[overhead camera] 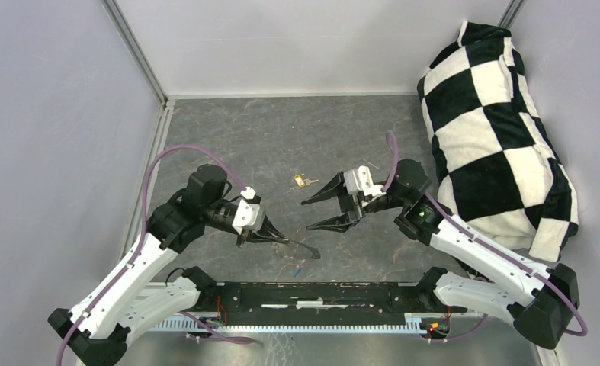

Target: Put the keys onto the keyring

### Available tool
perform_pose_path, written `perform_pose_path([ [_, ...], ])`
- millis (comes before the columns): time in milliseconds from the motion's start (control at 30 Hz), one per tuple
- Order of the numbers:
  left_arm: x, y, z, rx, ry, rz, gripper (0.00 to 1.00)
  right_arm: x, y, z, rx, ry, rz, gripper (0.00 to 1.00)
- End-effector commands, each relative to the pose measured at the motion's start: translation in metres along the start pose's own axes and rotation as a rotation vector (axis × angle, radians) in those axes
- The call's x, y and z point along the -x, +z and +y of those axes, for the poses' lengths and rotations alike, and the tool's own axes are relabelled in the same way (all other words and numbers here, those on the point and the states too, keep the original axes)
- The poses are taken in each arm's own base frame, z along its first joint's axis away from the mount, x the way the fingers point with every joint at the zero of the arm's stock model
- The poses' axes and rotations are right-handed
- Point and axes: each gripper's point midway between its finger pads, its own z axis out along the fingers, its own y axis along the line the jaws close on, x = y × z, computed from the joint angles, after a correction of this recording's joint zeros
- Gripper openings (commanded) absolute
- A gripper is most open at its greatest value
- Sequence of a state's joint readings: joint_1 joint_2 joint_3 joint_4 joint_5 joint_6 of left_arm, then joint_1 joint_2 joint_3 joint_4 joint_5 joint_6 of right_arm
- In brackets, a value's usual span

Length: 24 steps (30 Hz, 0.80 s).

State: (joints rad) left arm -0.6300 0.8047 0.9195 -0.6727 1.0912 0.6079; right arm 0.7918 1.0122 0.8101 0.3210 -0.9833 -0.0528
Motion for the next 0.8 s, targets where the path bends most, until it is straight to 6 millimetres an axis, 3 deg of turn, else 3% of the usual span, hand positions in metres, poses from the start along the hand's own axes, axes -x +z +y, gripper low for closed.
perform_pose_path([
  [0, 0.014, -0.002, -0.009, -0.045, 0.075, -0.038, 0.02, 0.022, 0.006, 0.0, 0.024, -0.049, -0.062, 0.59],
  [233, 0.019, 0.0, -0.006, -0.023, 0.022, -0.067, 0.02, 0.012, 0.037, 0.016, 0.099, -0.062, 0.006, 0.53],
  [600, 0.02, -0.001, -0.006, -0.014, 0.013, -0.075, 0.02, 0.0, 0.036, 0.019, 0.088, -0.083, 0.087, 0.47],
  [767, 0.018, 0.0, -0.005, -0.011, 0.002, -0.076, 0.02, -0.002, 0.039, 0.015, 0.073, -0.091, 0.102, 0.35],
])
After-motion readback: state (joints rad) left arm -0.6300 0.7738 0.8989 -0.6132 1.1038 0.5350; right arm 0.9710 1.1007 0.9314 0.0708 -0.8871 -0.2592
